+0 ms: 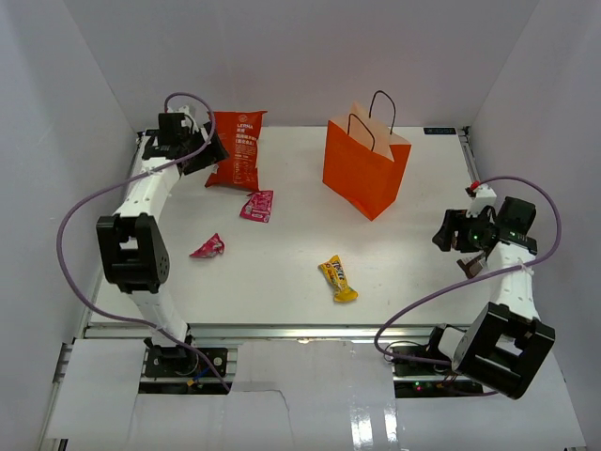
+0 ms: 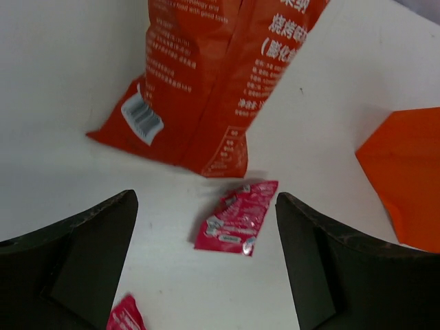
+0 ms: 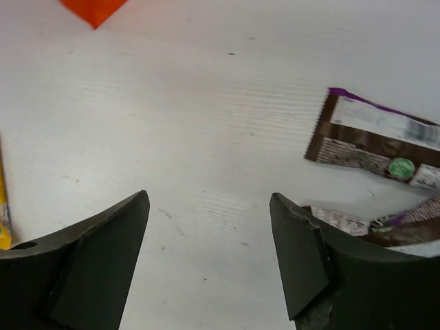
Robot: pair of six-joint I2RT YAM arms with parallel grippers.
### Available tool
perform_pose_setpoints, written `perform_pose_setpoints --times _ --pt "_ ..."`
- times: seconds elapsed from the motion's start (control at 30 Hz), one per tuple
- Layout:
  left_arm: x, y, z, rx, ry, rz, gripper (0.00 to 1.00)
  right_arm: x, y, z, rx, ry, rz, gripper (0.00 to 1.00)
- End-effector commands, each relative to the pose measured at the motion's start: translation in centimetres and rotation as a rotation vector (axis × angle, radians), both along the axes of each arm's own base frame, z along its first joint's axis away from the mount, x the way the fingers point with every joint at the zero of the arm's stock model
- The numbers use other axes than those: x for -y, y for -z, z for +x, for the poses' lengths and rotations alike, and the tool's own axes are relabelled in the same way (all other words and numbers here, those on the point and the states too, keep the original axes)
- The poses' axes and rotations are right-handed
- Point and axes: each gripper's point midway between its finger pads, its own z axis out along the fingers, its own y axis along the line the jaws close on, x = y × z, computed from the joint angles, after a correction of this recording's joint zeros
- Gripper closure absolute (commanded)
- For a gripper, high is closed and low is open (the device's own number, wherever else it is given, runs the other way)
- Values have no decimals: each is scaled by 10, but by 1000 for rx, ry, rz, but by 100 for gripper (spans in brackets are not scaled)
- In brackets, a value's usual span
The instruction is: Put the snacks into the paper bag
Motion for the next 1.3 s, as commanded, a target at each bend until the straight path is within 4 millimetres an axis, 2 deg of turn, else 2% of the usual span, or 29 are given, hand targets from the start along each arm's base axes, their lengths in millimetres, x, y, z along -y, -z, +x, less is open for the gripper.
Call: perform_pose_setpoints --times 0.0,0.07,0.13,0.17,0.2,0.3,0.4,0.5,0.53,0.57,0.7,0.83,0.9,0.93,1.0,1.1,1.13,1.17,1.2,1.23,1.27 --pt "1 -5 43 74 75 118 9 -39 -23 -3 100 -256 42 23" --pt "9 -3 61 96 111 87 13 -47 -26 -5 122 -319 48 22" --pt "16 7 80 108 115 43 16 -57 -31 -4 145 -372 64 21" --pt "19 5 89 148 126 30 16 -61 -34 -4 150 -395 73 21" --pt "23 15 94 144 142 14 17 -65 -38 -3 162 -415 87 21" --pt "18 22 108 154 119 31 18 -73 -47 1 187 -460 91 20" --pt "14 29 114 152 96 48 19 -79 -55 5 215 -503 91 20" --pt "18 43 117 140 110 30 30 -92 -66 6 247 -565 101 20" --pt "21 52 117 128 124 18 37 -96 -70 6 260 -588 101 20" --pt "23 55 116 125 132 13 40 -103 -79 7 291 -633 94 20" --pt "28 63 111 121 175 3 62 -123 -101 4 365 -747 101 20" --pt "38 60 101 141 240 -14 81 -141 -123 2 421 -814 130 20" --pt "41 56 96 153 261 -21 85 -148 -131 1 435 -832 141 20" --pt "44 60 88 153 288 -26 87 -153 -134 -1 444 -853 147 20" --pt "47 41 78 206 319 -15 95 -167 -142 -7 461 -900 159 20" --pt "57 35 45 226 393 3 100 -184 -148 -15 469 -951 175 20" --pt "63 33 37 241 416 11 100 -196 -149 -18 463 -973 186 20" --pt "67 33 17 243 445 10 100 -206 -150 -22 459 -996 192 20" --pt "71 30 9 261 462 11 100 -222 -150 -28 451 -1037 203 20" --pt "78 30 -1 265 483 8 100 -228 -147 -27 413 -1006 206 20" --pt "81 44 -18 233 499 1 100 -235 -149 -23 421 -1001 201 21"
